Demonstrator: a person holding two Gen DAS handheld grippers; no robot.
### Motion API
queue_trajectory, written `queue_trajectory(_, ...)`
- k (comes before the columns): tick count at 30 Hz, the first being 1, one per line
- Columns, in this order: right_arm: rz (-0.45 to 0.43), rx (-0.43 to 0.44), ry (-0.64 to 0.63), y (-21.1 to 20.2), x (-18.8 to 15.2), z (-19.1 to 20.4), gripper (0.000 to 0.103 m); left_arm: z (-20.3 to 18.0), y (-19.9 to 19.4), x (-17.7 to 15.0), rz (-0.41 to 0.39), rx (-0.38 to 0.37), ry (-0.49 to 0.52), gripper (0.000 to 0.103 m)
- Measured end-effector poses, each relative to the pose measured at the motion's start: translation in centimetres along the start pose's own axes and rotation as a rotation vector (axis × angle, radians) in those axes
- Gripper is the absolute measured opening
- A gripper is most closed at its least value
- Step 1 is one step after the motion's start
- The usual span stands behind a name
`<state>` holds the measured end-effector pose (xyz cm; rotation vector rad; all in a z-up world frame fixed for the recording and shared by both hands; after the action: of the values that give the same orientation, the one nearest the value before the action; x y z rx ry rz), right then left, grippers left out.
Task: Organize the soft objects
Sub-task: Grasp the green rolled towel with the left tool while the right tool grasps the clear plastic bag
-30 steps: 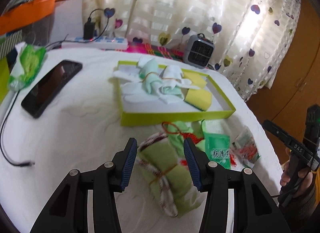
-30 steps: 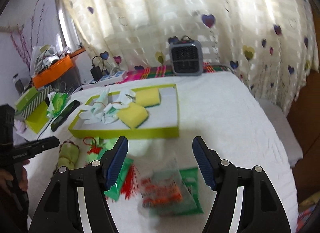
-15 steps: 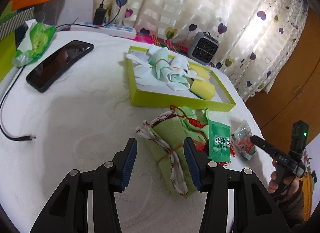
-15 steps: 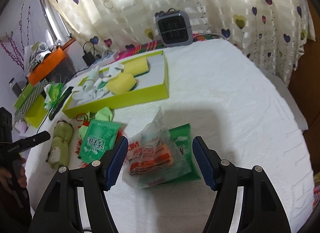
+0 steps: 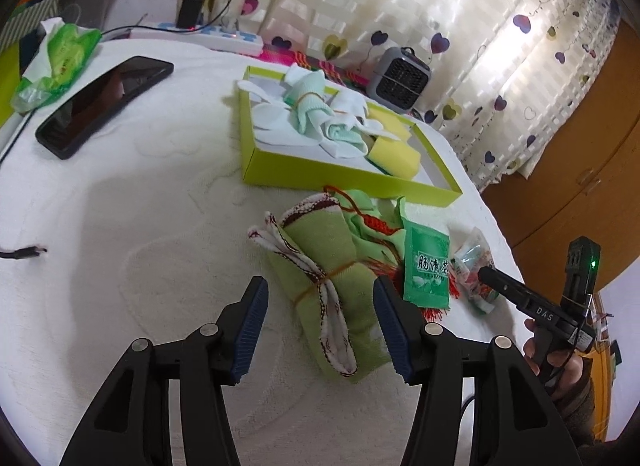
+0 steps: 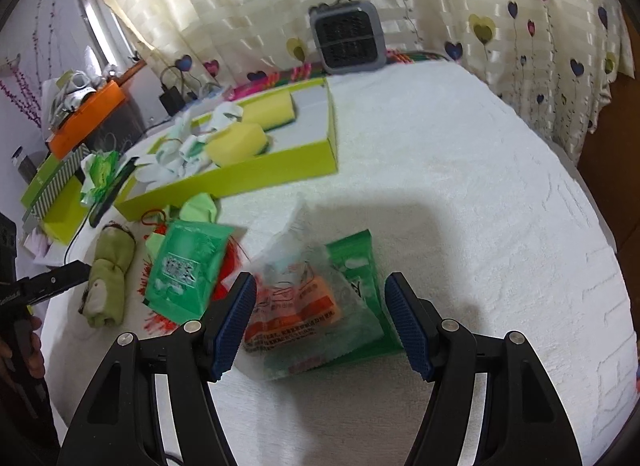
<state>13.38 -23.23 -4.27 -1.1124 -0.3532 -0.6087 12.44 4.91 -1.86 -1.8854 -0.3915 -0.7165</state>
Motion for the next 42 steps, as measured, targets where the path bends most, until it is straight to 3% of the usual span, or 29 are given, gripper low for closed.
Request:
queue_trajectory(12,-0.018,0.002,0.009,-0.4,-0.1,-0.4,0.064,-0.7,1.1,-0.1,0.035,0.023,0.0,0.06)
queue_trajectory(17,-0.07,-0.039,-0.055,-1.4,0.1,-0.2,0.064,-0.8,1.6,-0.1,0.054,0.031,-0.016,0.06)
queue_trajectory(21,-0.109,-0.019,-0.115,-2.1,0.4,0.8,0.064,-1.5,2.2,0.0,0.073,0.034,-0.007,0.06)
queue_trajectory(25,-0.081,0.027,-0.166,-1.6,0.3,2.0,0.064,-1.8,3.0,-0.3,0.096,0.036,-0.019,0.06)
queue_trajectory(30,-0.028,0.022,-0.168,-0.2,-0.2,2.0,0.064,-1.9,3.3,-0.1,0.101,0.05,-0.019,0.06)
queue_trajectory(36,-0.028,-0.021,-0.202,0.0,-0.6,1.9,0.047,-1.8,3.6,0.1,0.098,0.061,-0.025,0.06)
queue_trajectory(38,-0.032,-0.032,-0.204,0.0,-0.6,1.8,0.036,-1.8,3.5,0.0,0.096,0.058,-0.028,0.06)
queue_trajectory(42,-0.035,-0.044,-0.211,0.0,-0.6,1.8,0.03,-1.8,3.5,0.0,0.094,0.056,-0.031,0.06)
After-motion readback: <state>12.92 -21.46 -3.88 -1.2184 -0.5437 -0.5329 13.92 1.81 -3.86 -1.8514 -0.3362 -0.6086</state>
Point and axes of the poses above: each gripper's, at about its wrist camera, not at the fingertips, and y roughly the way its jaws point, z to its left, x to its top, the point moved 7 cm from there along y, roughly the way its jaws point, and after that the axes turned 13 degrees about y, right-handed, at the moved point
